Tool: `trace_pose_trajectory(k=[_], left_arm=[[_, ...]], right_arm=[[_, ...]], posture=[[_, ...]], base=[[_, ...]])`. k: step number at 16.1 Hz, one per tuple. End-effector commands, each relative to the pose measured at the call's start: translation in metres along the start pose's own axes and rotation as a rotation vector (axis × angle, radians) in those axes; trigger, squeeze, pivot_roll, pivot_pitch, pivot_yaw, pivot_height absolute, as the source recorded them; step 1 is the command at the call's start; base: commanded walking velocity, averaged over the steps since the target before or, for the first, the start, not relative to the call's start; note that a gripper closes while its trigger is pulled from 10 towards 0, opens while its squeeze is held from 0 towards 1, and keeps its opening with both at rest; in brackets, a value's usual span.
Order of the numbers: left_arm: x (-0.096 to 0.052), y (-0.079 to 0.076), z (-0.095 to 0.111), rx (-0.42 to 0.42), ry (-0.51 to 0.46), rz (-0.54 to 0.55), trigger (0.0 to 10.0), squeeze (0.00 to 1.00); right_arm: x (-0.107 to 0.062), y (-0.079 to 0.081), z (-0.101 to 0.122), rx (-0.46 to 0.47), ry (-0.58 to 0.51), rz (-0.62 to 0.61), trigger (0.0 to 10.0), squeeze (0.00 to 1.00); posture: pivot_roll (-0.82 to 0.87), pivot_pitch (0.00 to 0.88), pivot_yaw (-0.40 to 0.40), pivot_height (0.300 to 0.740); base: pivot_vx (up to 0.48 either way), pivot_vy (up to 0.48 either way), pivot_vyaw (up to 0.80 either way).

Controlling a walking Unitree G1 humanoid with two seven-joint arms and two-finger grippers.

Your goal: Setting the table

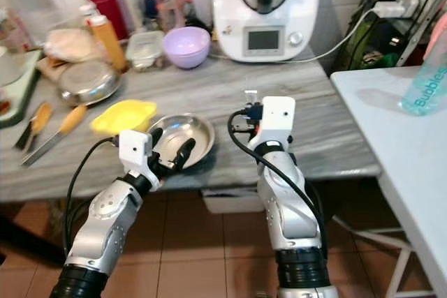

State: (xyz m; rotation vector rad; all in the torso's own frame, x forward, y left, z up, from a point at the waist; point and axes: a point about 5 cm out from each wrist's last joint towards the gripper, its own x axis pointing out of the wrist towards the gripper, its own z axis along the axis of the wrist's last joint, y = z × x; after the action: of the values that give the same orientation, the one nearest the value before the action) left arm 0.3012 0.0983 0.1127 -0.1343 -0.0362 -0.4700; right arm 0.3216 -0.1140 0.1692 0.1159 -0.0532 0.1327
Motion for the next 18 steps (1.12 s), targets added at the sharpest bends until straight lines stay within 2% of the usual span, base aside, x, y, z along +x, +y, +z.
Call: trace_pose_trajectory(k=[1,4,5,6,7,9,10,11,13,14,18], left_arm=[[-0.002,-0.002,0.000,0.012,0.008,-0.007,10.0,0.00],[-0.007,0.003,0.006,0.026,-0.018,0.006,10.0,0.00],[-0.013,0.010,0.016,0.098,-0.056,0.024,10.0,0.00],[-0.021,0.016,0.018,0.110,-0.059,0.049,10.0,0.00],[-0.028,0.022,0.018,0.140,-0.057,0.075,10.0,0.00],[-0.034,0.025,0.018,0.159,-0.049,0.085,10.0,0.00],[-0.047,0.026,0.016,0.184,-0.030,0.083,10.0,0.00],[-0.056,0.024,0.011,0.188,-0.007,0.072,10.0,0.00],[-0.058,0.024,0.010,0.189,0.000,0.068,10.0,0.00],[-0.067,0.020,0.007,0.191,0.024,0.041,10.0,0.00],[-0.078,0.016,0.006,0.189,0.057,-0.004,10.0,0.00]], right_arm=[[-0.002,-0.004,0.001,-0.001,-0.005,-0.011,10.0,0.00],[-0.004,-0.005,0.001,0.003,-0.010,-0.005,10.0,0.00],[-0.008,-0.007,0.003,-0.022,-0.029,0.021,10.0,0.00],[-0.014,-0.013,-0.001,-0.094,-0.026,0.014,10.0,0.00],[-0.019,-0.021,-0.005,-0.127,-0.018,0.000,10.0,0.00],[-0.023,-0.027,-0.008,-0.123,-0.003,-0.020,10.0,0.00],[-0.029,-0.034,-0.011,-0.215,0.009,-0.020,10.0,0.00],[-0.033,-0.033,-0.013,-0.246,0.013,-0.001,10.0,0.00],[-0.033,-0.032,-0.013,-0.241,0.015,0.002,10.0,0.00],[-0.034,-0.028,-0.015,-0.194,0.030,0.009,10.0,0.00],[-0.029,-0.019,-0.022,-0.076,0.078,0.038,10.0,0.00]], posture=[[-0.05,0.085,0.074,0.740],[-0.05,0.089,0.075,0.740],[-0.05,0.093,0.077,0.740],[-0.04,0.089,0.077,0.740],[-0.04,0.088,0.075,0.740],[-0.04,0.088,0.077,0.740],[-0.04,0.096,0.079,0.740],[-0.04,0.096,0.079,0.740],[-0.04,0.096,0.079,0.740],[-0.02,0.114,0.086,0.740],[-0.01,0.121,0.093,0.740]], base=[[0.401,0.000,0.00],[0.260,0.000,0.00],[0.000,0.000,0.00],[0.000,0.000,0.00],[0.000,0.000,0.00],[0.000,0.000,0.00],[0.000,0.000,0.00],[0.000,0.000,0.00],[0.000,0.000,0.00],[0.000,0.000,0.00],[0.000,0.000,0.00]])
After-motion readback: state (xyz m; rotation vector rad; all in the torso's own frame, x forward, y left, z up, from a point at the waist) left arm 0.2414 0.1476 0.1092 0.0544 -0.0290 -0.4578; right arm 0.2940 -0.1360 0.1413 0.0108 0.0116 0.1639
